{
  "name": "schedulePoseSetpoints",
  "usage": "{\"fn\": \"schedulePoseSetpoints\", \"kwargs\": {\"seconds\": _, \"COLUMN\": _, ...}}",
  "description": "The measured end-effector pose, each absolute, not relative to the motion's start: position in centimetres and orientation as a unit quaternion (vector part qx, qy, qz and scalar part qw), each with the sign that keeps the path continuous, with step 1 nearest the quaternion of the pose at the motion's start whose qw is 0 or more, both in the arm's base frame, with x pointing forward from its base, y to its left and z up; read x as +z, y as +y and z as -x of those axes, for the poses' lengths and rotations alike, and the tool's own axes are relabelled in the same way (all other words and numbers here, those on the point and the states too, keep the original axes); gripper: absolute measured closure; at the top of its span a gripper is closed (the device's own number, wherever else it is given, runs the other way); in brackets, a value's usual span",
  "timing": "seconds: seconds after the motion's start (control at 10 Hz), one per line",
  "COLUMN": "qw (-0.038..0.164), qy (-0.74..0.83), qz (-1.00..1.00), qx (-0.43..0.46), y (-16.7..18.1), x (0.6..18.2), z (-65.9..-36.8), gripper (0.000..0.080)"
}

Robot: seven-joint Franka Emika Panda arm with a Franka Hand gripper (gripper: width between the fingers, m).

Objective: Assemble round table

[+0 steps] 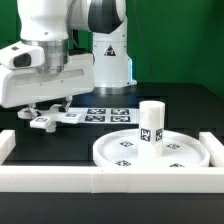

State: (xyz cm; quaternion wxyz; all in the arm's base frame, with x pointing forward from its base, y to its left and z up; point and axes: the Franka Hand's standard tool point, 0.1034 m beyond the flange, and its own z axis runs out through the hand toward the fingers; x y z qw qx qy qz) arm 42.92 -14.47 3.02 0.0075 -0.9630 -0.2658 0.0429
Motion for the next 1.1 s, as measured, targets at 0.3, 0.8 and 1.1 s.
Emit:
{"fn": "schedulePoseSetpoints", "kwargs": {"seconds": 0.3, "qw": 0.007, "qy": -0.258, "qz": 0.966, "qx": 0.028, "y": -9.8, "x": 6.7, "z": -45.9, "gripper": 0.0354}}
{"fn": "schedulePoseSetpoints", "kwargs": {"seconds": 0.8, "qw": 0.016, "qy": -0.216, "qz": 0.975, "qx": 0.042, "y": -3.1, "x": 13.5, "z": -54.6, "gripper": 0.0354}}
{"fn": "schedulePoseSetpoints", "kwargs": {"seconds": 1.1, "qw": 0.016, "qy": -0.218, "qz": 0.975, "qx": 0.044, "y": -3.0, "x": 13.1, "z": -54.7, "gripper": 0.0354}}
